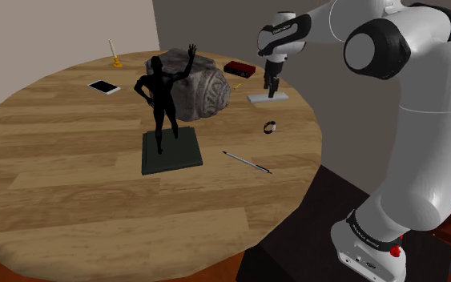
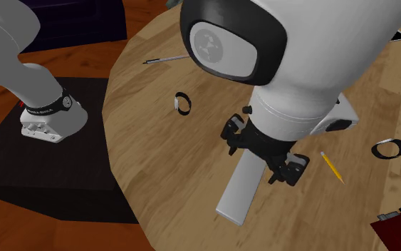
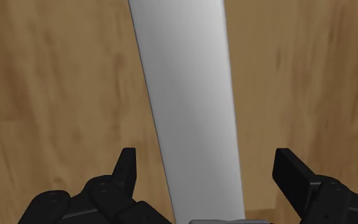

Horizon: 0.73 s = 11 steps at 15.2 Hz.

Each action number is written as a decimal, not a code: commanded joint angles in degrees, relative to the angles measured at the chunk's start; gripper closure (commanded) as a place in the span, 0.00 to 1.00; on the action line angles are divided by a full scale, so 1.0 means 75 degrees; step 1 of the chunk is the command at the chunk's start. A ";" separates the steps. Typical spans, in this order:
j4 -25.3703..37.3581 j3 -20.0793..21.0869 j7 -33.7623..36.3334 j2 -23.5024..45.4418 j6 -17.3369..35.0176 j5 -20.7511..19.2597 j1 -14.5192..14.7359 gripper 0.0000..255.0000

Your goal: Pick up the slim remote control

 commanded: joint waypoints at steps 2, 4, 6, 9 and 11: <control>-0.0104 0.0036 -0.0063 0.0142 0.0244 0.0062 -0.0021 0.00; -0.0189 0.0057 -0.0088 0.0227 0.0408 0.0101 -0.0031 0.00; -0.0212 0.0063 -0.0095 0.0252 0.0456 0.0113 -0.0034 0.00; -0.0220 0.0061 -0.0102 0.0248 0.0459 0.0112 -0.0038 1.00; -0.0221 0.0061 -0.0103 0.0250 0.0461 0.0113 -0.0039 1.00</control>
